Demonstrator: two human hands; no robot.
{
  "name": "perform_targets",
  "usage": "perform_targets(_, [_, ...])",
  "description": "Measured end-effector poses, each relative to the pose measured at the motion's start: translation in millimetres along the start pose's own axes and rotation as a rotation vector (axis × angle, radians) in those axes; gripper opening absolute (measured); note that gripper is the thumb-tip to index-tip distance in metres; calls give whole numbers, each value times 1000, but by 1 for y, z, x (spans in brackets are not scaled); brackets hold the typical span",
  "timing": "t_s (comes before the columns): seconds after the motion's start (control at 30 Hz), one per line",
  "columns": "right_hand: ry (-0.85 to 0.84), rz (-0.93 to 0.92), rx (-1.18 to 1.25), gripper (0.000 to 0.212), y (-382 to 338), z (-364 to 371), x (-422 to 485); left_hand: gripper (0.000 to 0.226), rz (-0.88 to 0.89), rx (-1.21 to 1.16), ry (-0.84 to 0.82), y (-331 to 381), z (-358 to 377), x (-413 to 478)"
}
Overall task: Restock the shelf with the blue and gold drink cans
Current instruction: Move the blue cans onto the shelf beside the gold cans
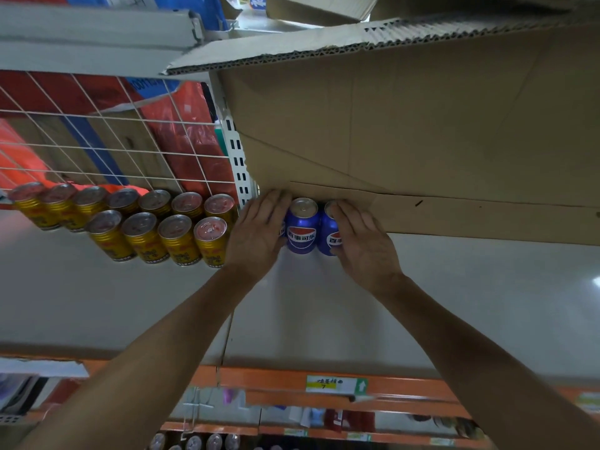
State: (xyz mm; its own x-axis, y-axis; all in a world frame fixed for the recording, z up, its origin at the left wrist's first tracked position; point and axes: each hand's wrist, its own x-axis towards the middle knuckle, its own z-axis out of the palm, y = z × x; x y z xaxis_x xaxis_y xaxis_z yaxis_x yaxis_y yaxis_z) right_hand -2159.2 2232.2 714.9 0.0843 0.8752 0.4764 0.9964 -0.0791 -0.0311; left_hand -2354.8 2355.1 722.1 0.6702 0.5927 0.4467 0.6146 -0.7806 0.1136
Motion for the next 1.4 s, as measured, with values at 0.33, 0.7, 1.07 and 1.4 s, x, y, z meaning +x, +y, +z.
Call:
perform_targets(0.33, [-48, 15, -45, 82, -23, 4, 10, 53, -30, -179, -56, -28, -20, 0])
perform_targets(0.7, [-83, 70, -63, 84, -28, 7, 10, 51, 72, -239, -12, -43, -16, -1])
perform_targets(1.07, [-95, 71, -64, 94, -38, -14, -22, 65, 219, 10, 29, -14, -12, -7])
perform_targets(1.4, [-83, 79, 26, 91, -21, -6, -7, 80, 131, 99, -99, 8, 13, 19])
